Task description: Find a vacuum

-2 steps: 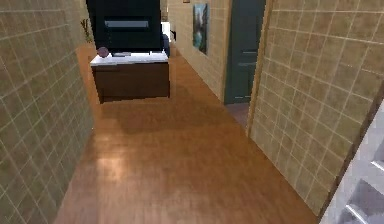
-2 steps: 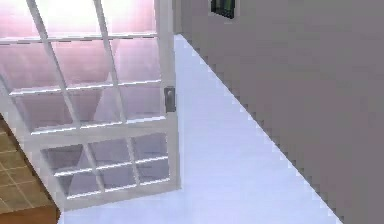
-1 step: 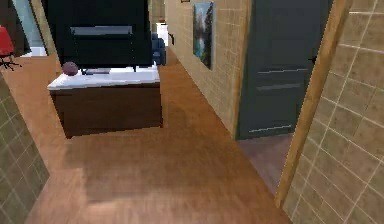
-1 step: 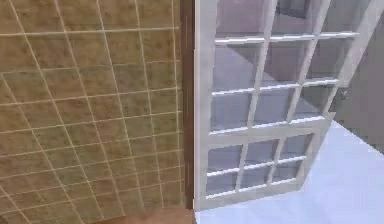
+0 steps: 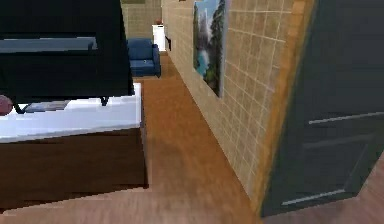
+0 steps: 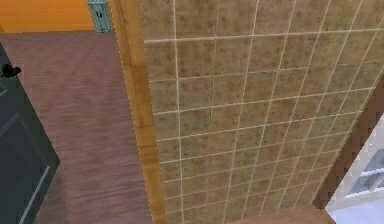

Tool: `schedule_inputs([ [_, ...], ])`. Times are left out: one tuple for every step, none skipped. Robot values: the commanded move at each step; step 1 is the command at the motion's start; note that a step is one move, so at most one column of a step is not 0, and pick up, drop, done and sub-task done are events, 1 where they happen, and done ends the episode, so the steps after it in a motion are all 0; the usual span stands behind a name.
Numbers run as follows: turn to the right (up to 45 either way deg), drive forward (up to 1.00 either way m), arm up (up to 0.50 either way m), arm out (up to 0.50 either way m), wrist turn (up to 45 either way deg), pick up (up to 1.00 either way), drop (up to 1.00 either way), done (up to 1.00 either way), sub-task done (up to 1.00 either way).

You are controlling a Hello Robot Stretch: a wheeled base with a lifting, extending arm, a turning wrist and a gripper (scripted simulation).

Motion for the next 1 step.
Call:
schedule_inputs([
  [-6.0, 0.00, 0.00, 0.00, 0.0, 0.00, 0.00, 0.00, 0.00],
])
